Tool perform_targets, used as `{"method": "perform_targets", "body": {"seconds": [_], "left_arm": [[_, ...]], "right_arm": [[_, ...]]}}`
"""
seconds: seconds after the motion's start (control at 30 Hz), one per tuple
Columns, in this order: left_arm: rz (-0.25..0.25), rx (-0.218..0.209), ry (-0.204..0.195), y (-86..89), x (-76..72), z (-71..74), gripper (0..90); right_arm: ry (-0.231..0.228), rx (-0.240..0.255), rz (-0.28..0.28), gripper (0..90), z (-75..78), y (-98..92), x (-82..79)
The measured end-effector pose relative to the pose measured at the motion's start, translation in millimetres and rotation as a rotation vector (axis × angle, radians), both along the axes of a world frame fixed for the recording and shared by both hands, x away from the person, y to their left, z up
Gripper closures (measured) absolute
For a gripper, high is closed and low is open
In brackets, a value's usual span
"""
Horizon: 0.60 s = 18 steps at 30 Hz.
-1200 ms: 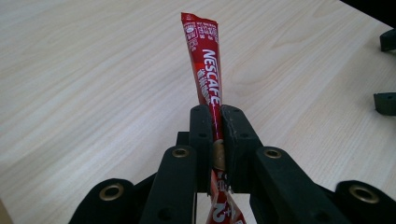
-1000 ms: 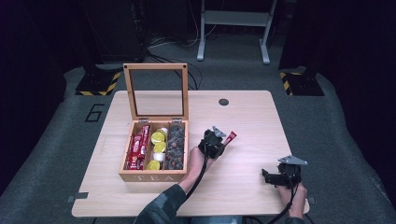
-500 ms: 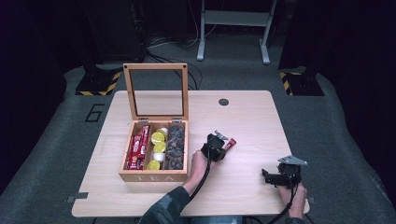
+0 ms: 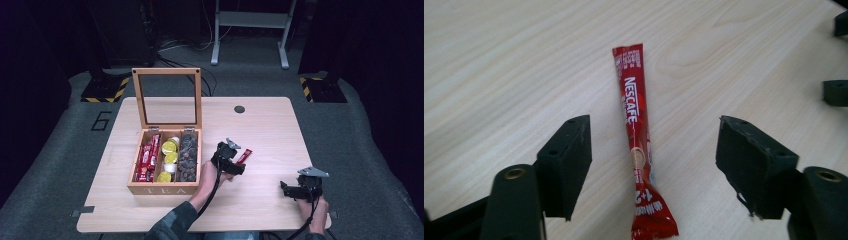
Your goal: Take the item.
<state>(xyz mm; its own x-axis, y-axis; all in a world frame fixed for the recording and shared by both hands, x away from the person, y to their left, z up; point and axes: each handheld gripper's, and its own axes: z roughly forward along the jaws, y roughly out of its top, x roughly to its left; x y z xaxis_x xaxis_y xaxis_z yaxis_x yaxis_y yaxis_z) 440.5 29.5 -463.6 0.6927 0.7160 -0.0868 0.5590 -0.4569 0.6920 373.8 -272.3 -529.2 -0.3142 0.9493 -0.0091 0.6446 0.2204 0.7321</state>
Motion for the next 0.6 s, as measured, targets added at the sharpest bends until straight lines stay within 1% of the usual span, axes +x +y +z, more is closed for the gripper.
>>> {"method": "perform_targets", "body": {"seconds": [0.03, 0.1, 0.23, 0.27, 0.3, 0.43, 0.5, 0.6], "left_arm": [[-0.005, -0.003, -0.012, 3.7, -2.2, 4.2, 27.0], [-0.004, -0.025, -0.031, 10.6, -6.8, 11.7, 23.7], [-0.011, -0.045, -0.065, 28.0, -13.6, 25.0, 18.2], [-0.008, -0.049, -0.072, 32.7, -15.4, 27.7, 17.2], [-0.011, -0.043, -0.083, 38.3, -16.8, 30.5, 15.4], [0.010, -0.066, -0.108, 60.1, -21.3, 37.8, 12.3], [0.021, -0.063, -0.116, 71.5, -23.3, 40.9, 11.4], [0.034, -0.048, -0.144, 87.6, -26.9, 45.1, 9.8]], "right_arm": [[0.001, 0.000, 0.000, 5.1, 0.0, 0.0, 0.0], [0.000, 0.000, 0.000, 5.2, 0.0, 0.0, 0.0], [0.000, -0.001, 0.000, 5.1, 0.1, 0.1, -0.1], [0.001, -0.001, -0.001, 5.1, 0.1, 0.1, -0.1], [0.000, -0.001, -0.001, 5.1, 0.0, 0.1, -0.1], [0.001, 0.000, -0.002, 5.1, 0.0, 0.1, -0.1], [0.001, 0.001, -0.003, 5.1, 0.0, 0.1, -0.1], [0.001, 0.002, -0.003, 5.1, 0.0, 0.1, 0.0]]}}
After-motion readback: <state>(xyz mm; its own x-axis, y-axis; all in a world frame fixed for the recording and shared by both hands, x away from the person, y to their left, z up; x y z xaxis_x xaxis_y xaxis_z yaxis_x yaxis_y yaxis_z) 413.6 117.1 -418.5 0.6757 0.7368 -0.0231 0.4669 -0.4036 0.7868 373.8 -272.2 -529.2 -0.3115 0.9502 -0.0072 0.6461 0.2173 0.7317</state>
